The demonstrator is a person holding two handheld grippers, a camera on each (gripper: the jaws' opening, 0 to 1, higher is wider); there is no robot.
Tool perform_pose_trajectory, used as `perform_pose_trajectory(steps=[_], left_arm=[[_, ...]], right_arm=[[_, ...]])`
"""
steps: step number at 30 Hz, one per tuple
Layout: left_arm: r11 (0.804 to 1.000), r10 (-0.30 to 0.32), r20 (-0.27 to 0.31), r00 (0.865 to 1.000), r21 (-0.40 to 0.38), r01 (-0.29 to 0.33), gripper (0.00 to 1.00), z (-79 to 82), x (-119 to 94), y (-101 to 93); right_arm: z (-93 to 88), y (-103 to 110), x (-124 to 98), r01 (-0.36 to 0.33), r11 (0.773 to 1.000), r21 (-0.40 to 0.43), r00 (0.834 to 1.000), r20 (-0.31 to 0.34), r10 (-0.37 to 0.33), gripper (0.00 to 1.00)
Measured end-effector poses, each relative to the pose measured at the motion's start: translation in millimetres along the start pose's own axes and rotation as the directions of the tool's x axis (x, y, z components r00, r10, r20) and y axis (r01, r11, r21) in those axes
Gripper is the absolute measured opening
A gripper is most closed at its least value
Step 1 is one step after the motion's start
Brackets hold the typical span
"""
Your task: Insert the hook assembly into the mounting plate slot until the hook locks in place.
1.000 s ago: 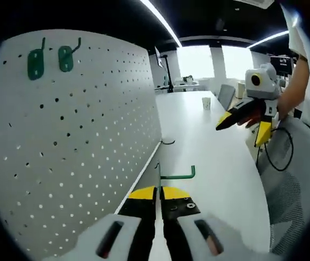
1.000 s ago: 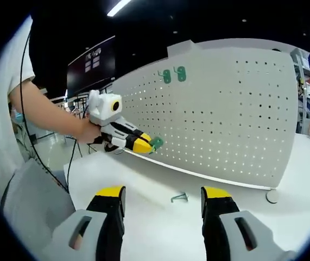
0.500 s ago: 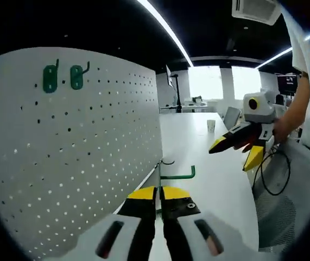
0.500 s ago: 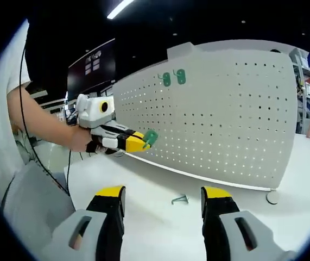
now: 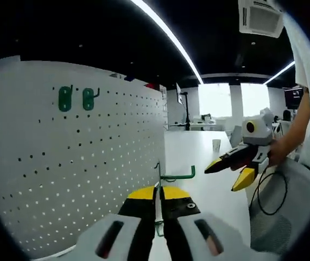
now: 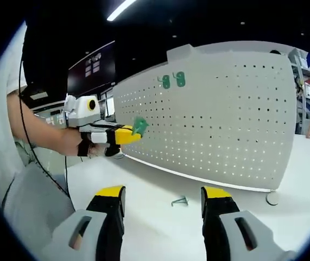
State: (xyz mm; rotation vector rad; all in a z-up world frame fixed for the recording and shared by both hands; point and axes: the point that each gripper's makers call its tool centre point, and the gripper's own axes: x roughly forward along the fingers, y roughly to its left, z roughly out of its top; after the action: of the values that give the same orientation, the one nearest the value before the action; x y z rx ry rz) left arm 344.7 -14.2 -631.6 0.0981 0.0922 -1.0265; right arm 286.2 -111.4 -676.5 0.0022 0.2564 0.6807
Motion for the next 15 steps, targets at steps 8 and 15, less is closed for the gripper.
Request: perform_pose_trajectory(steps=[8, 15], left_arm=[[0.998, 0.067, 0.07, 0.995, -0.01, -0.067, 0.02, 17.9, -13, -0.6], [0.997, 0.076, 0.116, 0.99, -0.029, -0.073, 0.02, 32.1, -17, -11.4]], right_arm=[[1.5, 1, -1, -0.001, 1.0, -0.004, 1.0, 0.004, 0.001, 0.55], [1.6, 4, 1, -0.014, 1.0, -0.005, 1.0, 0.004, 0.014, 0.54]])
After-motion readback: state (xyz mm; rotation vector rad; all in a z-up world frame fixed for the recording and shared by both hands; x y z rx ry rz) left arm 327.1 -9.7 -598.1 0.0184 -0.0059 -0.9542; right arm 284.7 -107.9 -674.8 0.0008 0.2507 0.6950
